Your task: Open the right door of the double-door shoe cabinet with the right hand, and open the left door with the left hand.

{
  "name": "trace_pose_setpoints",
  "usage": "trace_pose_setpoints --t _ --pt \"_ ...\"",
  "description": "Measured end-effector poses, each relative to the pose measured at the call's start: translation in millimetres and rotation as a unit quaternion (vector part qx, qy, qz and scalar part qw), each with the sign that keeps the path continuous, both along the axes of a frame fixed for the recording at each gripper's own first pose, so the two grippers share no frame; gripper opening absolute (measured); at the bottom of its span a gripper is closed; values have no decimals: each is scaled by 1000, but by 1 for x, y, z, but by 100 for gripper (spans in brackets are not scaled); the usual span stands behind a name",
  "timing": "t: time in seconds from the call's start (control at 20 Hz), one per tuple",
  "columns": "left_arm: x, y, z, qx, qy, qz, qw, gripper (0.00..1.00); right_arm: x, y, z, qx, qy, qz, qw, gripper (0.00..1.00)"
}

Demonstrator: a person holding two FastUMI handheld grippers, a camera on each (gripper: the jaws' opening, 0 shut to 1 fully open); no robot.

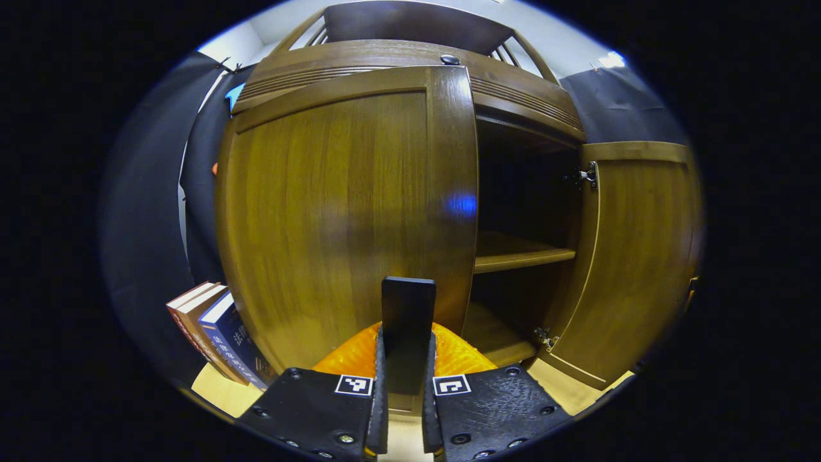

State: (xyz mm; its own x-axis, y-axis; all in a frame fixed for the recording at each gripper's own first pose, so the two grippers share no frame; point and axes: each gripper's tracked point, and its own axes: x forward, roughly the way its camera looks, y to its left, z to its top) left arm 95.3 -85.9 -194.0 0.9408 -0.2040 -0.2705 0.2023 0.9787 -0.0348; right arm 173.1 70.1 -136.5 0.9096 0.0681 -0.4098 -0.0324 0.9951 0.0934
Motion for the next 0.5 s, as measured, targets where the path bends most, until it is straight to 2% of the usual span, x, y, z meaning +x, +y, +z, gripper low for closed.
trace_pose_setpoints --t 0.15,0.25,0.5 --pt "-16 10 1 5 -4 6 1000 20 4 10 -2 2 1 11 1000 79" --pt "-25 17 3 6 -3 13 1000 20 8 14 -1 0 -1 15 1000 76" --pt "-48 36 7 9 -3 28 1000 19 15 33 -3 -4 -1 39 999 79"
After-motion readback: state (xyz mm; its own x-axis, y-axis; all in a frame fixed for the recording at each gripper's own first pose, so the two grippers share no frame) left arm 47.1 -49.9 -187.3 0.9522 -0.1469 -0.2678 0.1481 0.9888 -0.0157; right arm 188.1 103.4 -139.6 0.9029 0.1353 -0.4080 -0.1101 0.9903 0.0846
